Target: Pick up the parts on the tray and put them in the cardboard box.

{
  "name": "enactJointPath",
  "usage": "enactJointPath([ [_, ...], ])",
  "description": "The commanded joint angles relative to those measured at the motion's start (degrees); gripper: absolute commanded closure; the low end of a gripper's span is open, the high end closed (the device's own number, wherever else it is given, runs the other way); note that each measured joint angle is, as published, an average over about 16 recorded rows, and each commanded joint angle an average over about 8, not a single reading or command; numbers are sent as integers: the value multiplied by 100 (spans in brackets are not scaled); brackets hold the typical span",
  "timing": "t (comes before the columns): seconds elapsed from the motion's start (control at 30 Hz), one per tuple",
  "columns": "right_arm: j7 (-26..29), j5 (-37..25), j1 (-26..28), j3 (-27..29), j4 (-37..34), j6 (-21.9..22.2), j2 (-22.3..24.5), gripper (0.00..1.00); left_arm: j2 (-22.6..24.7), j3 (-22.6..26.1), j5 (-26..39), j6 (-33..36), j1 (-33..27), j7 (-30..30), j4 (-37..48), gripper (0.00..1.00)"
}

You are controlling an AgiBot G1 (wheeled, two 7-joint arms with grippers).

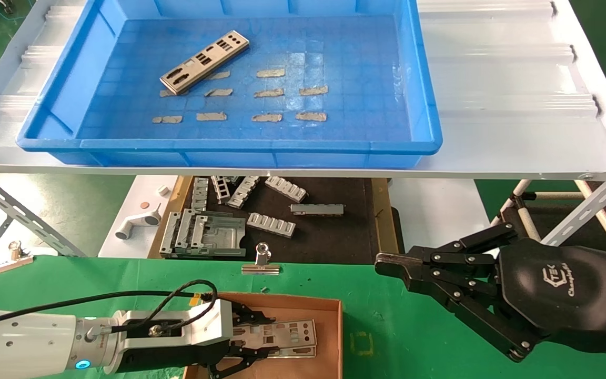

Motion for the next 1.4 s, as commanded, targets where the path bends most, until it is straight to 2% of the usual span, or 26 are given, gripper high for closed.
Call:
enactJointPath([
  [0.03, 0, 0, 0, 0, 0, 0, 0, 100, 17, 4, -11, 24, 0, 9, 45, 100],
  [0.43, 0, 0, 0, 0, 0, 0, 0, 100, 63, 46, 12, 88, -31, -46, 192, 100],
  [0.53, 0, 0, 0, 0, 0, 0, 0, 100, 86, 61, 10, 127, -39, -59, 223, 91],
  [0.63, 0, 0, 0, 0, 0, 0, 0, 100, 101, 70, 1, 163, -41, -64, 236, 76],
  [0.8, 0, 0, 0, 0, 0, 0, 0, 100, 112, 81, 3, 168, -35, -78, 254, 25],
  [0.9, 0, 0, 0, 0, 0, 0, 0, 100, 120, 90, 16, 154, -33, -103, 270, 3],
  [0.93, 0, 0, 0, 0, 0, 0, 0, 100, 123, 94, 21, 151, -32, -112, 276, 0],
  [1.4, 0, 0, 0, 0, 0, 0, 0, 100, 127, 102, 56, 108, -43, -135, 301, 0],
])
